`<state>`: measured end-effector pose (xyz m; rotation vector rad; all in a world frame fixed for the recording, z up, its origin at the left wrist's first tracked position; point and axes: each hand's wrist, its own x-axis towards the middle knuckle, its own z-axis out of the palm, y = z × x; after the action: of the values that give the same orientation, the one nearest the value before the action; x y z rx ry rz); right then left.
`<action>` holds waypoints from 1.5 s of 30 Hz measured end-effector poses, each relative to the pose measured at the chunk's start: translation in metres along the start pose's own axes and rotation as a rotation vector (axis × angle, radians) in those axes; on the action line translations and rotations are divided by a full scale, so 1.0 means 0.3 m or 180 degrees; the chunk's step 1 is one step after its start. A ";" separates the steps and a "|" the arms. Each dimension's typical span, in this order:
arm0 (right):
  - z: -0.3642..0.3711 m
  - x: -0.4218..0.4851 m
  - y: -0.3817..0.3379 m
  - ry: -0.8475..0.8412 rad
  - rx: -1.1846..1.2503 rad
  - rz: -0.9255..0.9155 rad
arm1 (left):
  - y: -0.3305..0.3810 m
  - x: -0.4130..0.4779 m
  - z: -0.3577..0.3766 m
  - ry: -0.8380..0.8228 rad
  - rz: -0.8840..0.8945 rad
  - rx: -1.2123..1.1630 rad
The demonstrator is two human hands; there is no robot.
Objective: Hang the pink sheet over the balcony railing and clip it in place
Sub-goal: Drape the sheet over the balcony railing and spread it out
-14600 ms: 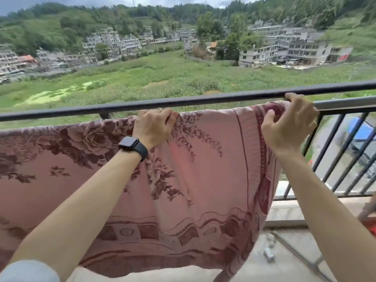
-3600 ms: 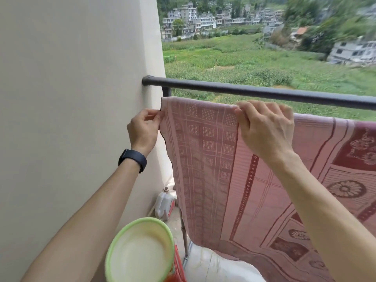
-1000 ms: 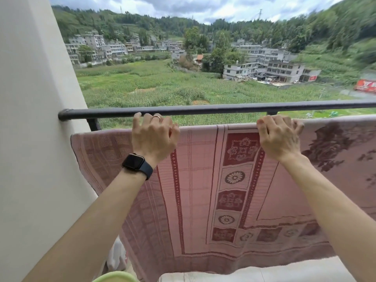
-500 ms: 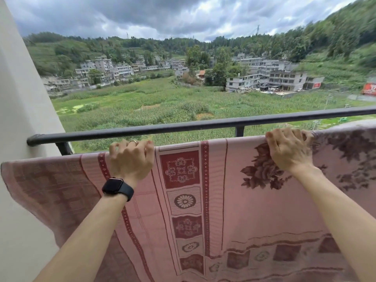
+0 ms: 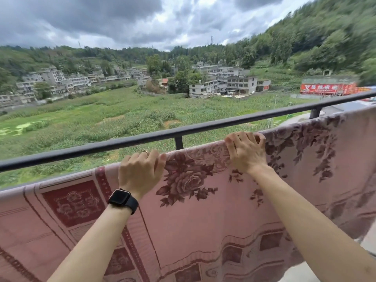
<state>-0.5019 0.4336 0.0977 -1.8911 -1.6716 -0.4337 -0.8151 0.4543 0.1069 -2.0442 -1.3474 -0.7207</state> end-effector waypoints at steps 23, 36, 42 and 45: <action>-0.077 0.143 0.957 0.0362 -0.0309 0.0612 | 1.195 0.595 0.202 -0.0331 0.1301 -0.0811; -0.185 0.255 1.653 0.0010 -0.0390 0.0490 | 1.949 0.864 0.332 -0.0317 0.1354 -0.0752; -0.242 0.323 1.955 -0.0037 -0.0374 0.0297 | 2.153 0.934 0.338 -0.0258 0.1251 -0.0380; -0.241 0.346 2.084 0.0068 -0.0318 0.0220 | 2.266 0.968 0.358 -0.0243 0.1213 -0.0347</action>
<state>0.1357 0.4382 0.0889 -2.0028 -1.5921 -0.5163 -0.0693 0.4928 0.1218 -2.3450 -0.9307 -0.5594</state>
